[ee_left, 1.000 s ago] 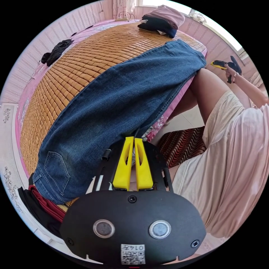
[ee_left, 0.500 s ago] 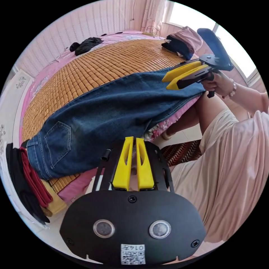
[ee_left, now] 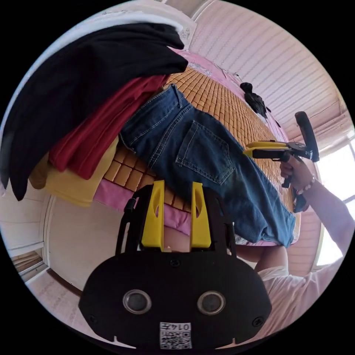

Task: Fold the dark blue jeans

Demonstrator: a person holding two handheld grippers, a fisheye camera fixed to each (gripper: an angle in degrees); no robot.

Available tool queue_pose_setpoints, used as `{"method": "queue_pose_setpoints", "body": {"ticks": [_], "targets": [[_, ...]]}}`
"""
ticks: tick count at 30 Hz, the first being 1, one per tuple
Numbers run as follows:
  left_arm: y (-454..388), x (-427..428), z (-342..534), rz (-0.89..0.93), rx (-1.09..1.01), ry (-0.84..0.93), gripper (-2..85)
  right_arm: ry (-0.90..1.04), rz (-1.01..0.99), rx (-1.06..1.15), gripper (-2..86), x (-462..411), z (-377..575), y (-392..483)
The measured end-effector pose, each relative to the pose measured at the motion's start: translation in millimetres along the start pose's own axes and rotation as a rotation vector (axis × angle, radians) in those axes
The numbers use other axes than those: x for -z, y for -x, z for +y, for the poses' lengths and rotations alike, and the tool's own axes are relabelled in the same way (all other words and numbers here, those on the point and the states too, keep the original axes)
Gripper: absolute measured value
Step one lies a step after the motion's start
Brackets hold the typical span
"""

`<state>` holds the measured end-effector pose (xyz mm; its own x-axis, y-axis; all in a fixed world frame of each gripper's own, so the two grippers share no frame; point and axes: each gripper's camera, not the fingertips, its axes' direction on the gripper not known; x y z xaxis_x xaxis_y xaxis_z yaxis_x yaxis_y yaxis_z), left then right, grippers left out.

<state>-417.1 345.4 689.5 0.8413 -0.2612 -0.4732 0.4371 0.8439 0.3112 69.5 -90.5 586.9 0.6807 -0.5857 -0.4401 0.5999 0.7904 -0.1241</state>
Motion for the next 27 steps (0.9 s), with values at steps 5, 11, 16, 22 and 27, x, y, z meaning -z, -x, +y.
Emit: {"method": "queue_pose_setpoints", "body": {"ticks": [5, 11, 16, 22, 27], "targets": [[10, -6, -13, -0.055, 0.012, 0.028, 9.4, -0.203, -0.108, -0.122, 12.4, 30, 69, -21], [19, 2, -27, -0.055, -0.032, 0.051, 6.0, -0.235, 0.281, -0.682, 3.5, 66, 281, -90], [11, 8, -36, -0.148, -0.103, 0.088, 4.7, -0.145, 0.374, -1.278, 0.2, 50, 413, -161], [21, 15, -54, -0.081, -0.068, 0.200, 1.2, -0.150, 0.462, -1.105, -0.3, 44, 397, -179], [1, 19, -42, -0.098, -0.154, 0.261, 0.2, -0.119, 0.487, -1.162, -0.4, 52, 410, -215]]}}
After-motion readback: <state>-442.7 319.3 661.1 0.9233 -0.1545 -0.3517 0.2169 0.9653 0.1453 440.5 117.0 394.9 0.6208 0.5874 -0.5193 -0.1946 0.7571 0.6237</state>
